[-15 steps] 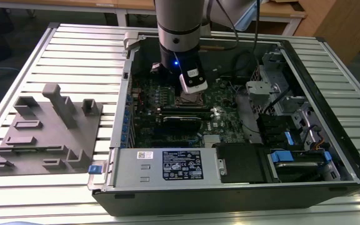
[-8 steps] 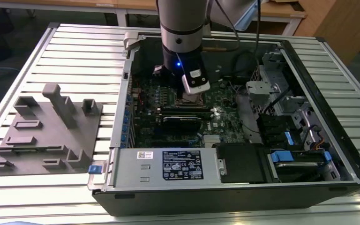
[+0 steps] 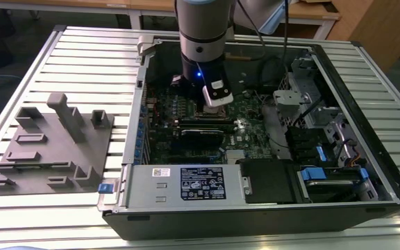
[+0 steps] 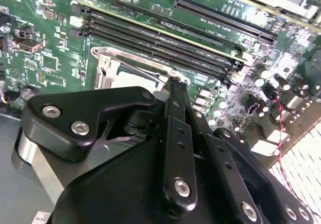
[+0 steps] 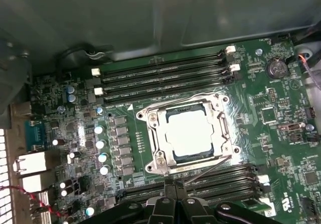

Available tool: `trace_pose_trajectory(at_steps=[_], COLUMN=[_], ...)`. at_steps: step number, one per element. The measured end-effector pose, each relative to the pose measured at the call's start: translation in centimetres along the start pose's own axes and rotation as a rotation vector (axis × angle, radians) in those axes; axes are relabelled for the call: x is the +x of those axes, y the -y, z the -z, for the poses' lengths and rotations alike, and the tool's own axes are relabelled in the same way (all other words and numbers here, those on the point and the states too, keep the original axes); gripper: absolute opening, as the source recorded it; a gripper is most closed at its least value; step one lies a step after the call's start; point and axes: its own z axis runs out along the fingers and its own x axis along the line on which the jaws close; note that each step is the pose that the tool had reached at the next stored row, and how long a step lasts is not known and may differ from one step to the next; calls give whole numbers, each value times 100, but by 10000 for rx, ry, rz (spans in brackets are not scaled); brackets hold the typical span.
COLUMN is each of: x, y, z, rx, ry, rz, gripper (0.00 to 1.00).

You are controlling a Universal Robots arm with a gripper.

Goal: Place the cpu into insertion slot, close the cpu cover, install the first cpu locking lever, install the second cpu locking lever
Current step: 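Install the second cpu locking lever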

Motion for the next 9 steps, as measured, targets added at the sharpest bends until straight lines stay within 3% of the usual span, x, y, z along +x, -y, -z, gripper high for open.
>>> trace_pose_trajectory(at_steps=[6,9], x=[7,10], y=[11,13], z=[-101,-110], rx=[2,1], ry=[-1,-1], rz=[-1,-1], gripper=[11,11])
